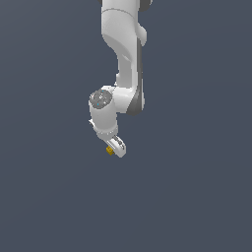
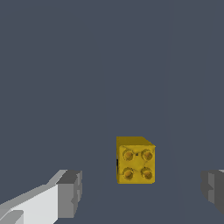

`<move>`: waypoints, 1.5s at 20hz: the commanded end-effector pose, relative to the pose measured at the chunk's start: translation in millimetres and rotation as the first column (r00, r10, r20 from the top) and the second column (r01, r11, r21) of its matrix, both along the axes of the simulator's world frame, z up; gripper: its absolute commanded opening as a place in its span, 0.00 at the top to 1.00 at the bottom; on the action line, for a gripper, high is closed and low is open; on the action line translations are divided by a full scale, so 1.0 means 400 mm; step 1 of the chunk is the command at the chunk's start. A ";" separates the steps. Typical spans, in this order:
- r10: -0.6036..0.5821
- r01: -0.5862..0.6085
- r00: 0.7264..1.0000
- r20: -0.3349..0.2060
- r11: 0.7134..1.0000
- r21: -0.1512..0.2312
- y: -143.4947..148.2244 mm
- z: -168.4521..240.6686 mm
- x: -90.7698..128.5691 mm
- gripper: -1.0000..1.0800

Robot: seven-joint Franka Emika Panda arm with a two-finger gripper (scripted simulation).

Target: Pick up the object and move it to a goal position.

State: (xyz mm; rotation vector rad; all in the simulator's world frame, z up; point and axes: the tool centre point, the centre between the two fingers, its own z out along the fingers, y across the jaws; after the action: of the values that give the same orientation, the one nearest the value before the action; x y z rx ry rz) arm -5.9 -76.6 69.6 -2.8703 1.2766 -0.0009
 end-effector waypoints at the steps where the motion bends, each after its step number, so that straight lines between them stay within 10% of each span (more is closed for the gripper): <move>1: -0.001 0.001 1.000 -0.001 1.000 0.000 0.000 -0.016 -0.001 0.04; 13: -0.005 0.005 1.000 -0.001 1.000 0.000 -0.001 -0.119 -0.001 0.04; 14: -0.005 0.005 1.000 -0.001 1.000 0.000 -0.001 -0.119 -0.001 1.00; 30: -0.005 0.005 1.000 -0.001 1.000 0.000 0.006 -0.104 -0.013 1.00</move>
State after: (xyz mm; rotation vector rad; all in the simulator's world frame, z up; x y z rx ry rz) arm -9.8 -75.3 25.3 -2.8672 1.2845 0.0020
